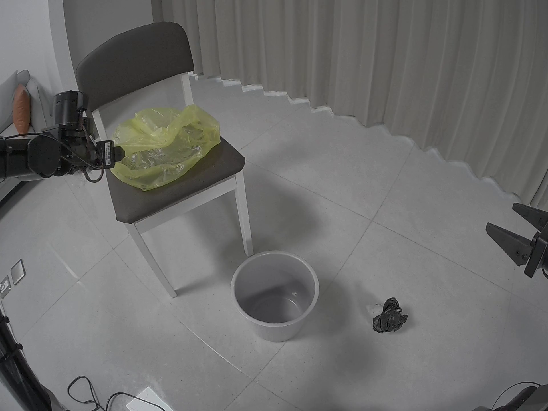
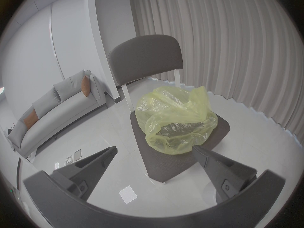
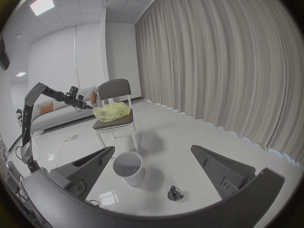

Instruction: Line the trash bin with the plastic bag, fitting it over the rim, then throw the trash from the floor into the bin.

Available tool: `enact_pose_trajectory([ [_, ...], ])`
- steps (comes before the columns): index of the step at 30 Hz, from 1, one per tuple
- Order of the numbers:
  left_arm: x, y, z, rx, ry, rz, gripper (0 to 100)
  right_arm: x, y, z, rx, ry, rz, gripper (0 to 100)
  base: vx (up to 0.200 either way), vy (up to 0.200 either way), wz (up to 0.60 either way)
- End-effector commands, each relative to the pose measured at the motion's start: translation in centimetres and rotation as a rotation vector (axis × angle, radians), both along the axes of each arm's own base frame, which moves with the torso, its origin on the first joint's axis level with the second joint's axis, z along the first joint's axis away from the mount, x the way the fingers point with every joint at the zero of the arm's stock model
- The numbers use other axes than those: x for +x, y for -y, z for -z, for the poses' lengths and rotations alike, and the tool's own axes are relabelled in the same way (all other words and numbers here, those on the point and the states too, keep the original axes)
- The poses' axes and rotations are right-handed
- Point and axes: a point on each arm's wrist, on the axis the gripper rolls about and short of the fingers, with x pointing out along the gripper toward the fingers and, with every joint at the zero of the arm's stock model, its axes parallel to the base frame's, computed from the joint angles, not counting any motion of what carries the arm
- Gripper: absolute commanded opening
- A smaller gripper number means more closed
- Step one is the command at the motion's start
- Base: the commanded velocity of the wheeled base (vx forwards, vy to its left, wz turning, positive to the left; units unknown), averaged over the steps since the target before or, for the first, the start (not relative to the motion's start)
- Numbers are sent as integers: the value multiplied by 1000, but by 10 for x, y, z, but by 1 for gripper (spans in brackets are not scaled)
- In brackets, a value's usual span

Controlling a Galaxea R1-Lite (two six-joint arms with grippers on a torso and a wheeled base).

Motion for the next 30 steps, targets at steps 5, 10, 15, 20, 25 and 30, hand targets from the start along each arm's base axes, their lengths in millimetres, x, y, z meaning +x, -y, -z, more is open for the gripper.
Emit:
enact_pose_trajectory([
  [5, 49, -9, 31, 6, -28, -16, 100, 4, 2, 4, -1, -20, 13, 100, 0, 0, 0],
  [10, 66, -17, 35, 7, -11, -31, 100, 6, 1, 4, -2, -25, 15, 100, 0, 0, 0],
  [15, 77, -18, 40, 5, -19, -30, 100, 12, 3, 8, -4, -55, 25, 100, 0, 0, 0],
  [20, 92, -19, 44, 7, -1, -26, 100, 13, 4, 8, -4, -57, 33, 100, 0, 0, 0],
  [25, 100, -18, 77, -2, -120, -23, 100, 13, 5, 8, -3, -57, 39, 100, 0, 0, 0],
  [30, 106, -17, 101, -4, -180, -23, 100, 14, 5, 8, -3, -57, 44, 100, 0, 0, 0],
])
